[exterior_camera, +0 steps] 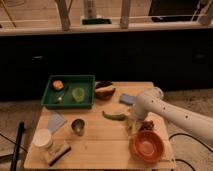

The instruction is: Place pepper in metal cup

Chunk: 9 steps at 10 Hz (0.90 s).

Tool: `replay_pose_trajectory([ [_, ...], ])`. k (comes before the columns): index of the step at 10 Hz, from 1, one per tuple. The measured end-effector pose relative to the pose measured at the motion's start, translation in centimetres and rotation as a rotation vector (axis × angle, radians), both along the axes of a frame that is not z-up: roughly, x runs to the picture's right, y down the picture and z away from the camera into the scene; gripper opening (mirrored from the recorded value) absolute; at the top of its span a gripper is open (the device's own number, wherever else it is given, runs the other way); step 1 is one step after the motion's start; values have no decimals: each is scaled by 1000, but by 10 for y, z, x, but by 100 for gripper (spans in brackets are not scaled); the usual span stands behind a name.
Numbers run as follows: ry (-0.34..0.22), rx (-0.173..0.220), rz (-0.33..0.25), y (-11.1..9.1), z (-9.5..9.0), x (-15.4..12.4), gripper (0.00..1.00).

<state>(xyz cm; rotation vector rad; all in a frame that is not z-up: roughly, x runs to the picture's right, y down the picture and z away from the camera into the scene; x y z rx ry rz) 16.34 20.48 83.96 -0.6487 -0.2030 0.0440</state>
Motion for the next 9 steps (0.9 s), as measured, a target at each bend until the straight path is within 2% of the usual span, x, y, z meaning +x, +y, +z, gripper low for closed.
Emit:
replay_pose_trajectory([
  [3,-24,-5,-5,-3,-2,-8,80],
  [9,-52,-4,-53,-11,0,-29,80],
])
